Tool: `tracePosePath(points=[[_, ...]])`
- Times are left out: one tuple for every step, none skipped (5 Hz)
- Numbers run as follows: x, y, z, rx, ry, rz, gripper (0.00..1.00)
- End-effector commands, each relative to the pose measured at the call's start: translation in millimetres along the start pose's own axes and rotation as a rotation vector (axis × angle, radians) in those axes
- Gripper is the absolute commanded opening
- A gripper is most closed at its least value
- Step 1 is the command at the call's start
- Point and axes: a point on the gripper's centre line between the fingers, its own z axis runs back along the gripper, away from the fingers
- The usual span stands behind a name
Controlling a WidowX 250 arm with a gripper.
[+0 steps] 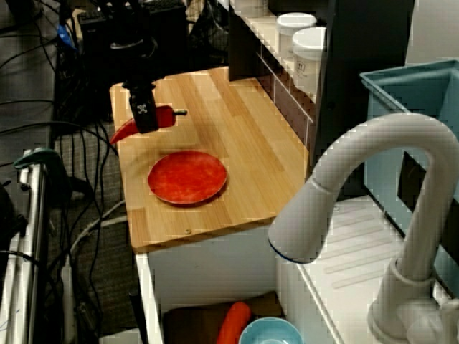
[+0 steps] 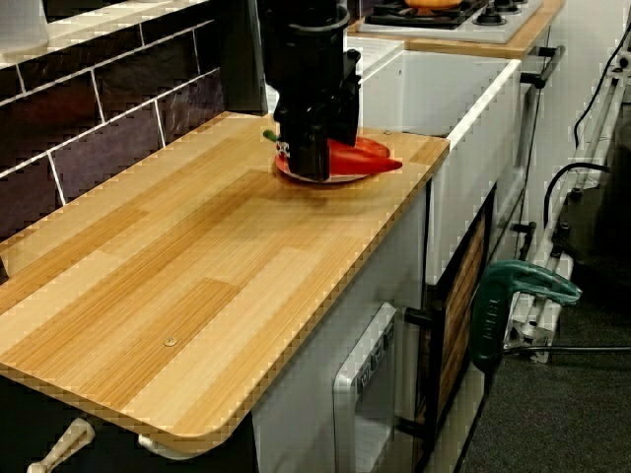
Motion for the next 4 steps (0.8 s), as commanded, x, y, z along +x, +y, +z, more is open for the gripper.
tracePosePath(points=[[11.3, -37.0, 0.7, 0.017, -0.060, -0.031, 0.00], [13.9, -54.9, -7.9, 0.023, -0.063, -0.042, 0.00], [17.9, -68.2, -18.1, 0.029, -0.056, -0.052, 0.00], [23.1, -71.7, -28.0, 0.057, -0.048, -0.040, 0.75]])
